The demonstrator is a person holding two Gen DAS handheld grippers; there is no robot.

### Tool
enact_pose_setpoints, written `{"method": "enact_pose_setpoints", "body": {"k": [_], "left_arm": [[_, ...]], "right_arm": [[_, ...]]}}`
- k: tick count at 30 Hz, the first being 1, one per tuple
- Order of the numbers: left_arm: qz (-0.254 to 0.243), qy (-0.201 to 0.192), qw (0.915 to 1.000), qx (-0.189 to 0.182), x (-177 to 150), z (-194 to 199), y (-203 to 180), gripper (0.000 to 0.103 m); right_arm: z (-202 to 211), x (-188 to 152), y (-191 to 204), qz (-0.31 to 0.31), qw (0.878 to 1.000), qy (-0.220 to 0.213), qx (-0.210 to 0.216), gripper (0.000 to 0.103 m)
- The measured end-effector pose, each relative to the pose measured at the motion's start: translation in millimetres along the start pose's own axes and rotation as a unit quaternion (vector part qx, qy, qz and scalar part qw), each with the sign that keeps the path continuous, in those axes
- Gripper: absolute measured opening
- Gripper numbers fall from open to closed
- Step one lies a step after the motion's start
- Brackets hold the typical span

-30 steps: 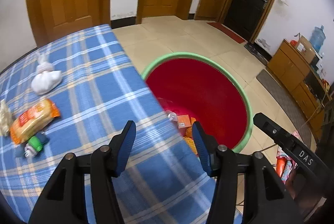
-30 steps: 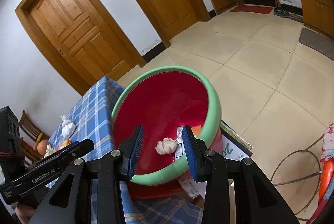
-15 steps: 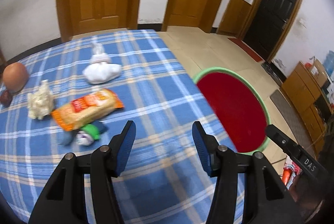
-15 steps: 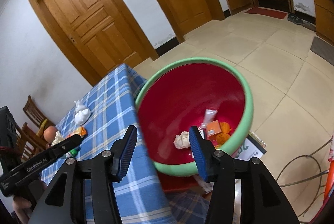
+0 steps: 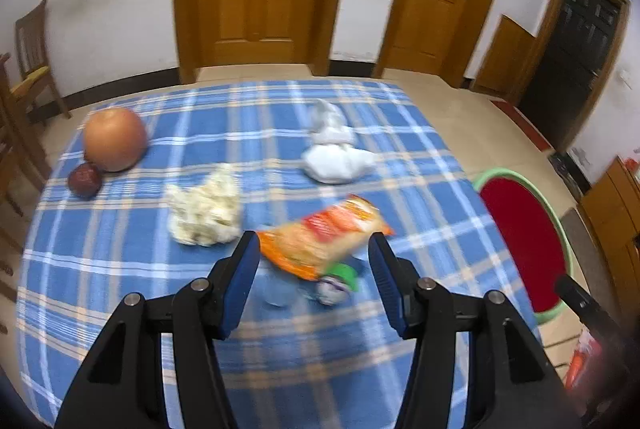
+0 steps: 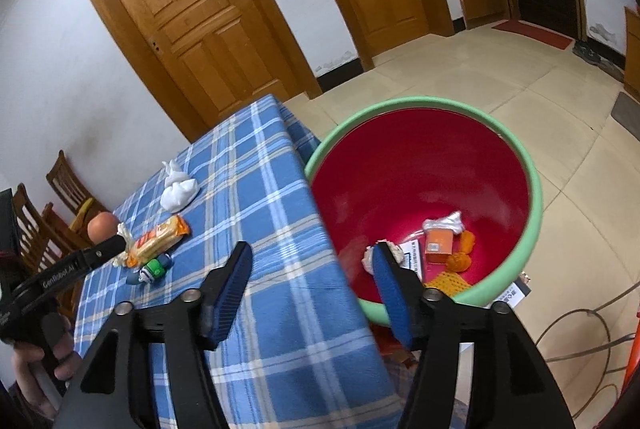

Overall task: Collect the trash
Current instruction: 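Move both tools back over the table, then grasp the crumpled cream tissue with the left tool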

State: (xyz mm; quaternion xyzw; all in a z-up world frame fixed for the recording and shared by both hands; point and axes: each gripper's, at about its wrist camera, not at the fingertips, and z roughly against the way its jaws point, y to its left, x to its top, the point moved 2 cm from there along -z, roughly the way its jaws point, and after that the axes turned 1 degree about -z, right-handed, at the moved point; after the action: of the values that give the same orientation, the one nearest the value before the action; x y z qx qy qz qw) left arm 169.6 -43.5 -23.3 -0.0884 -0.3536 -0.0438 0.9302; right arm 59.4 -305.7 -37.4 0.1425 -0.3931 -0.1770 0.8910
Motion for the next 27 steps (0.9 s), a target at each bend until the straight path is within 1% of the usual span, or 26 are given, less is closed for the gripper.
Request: {"method": "enact_pose_setpoints", "body": {"k": [2,3,8,10,13,18,23,27], "left_arm": [[0.009,-0.002,0.9999,0.008,2,-1,11,0.064],[0.014,-0.003,0.9998,0.014,3,-3,16,0.065],[0.031,0.007,0.9989,0.034,6,-16,41,0.066],[0.04,0.01,0.9984,0.039,7,-22,47,0.066],[0.054,0.018,0.9972,0.047,8,-34,57,0.07],[0.062,0.027,0.9958,0.062,10,-52,67,0.07],[0.077,0.032,0.9948,0.058,8,-64,78,0.07],[0.085,0.028,0.9951,0.042,4,-67,84,0.07]], "right_arm": [[-4,0,5,0.004,1.0,0.004,-0.002,0.066],[-6,0,8,0.005,1.0,0.006,-0.004,0.066],[-13,1,17,0.009,1.0,0.013,-0.008,0.067],[-16,2,22,0.013,1.0,0.015,-0.009,0.067],[-20,3,30,0.019,1.0,0.017,-0.009,0.068],[-30,3,44,0.03,0.999,0.025,-0.012,0.069],[-39,2,55,0.039,0.999,0.032,-0.016,0.07],[-48,3,67,0.051,0.998,0.039,-0.016,0.07]]}}
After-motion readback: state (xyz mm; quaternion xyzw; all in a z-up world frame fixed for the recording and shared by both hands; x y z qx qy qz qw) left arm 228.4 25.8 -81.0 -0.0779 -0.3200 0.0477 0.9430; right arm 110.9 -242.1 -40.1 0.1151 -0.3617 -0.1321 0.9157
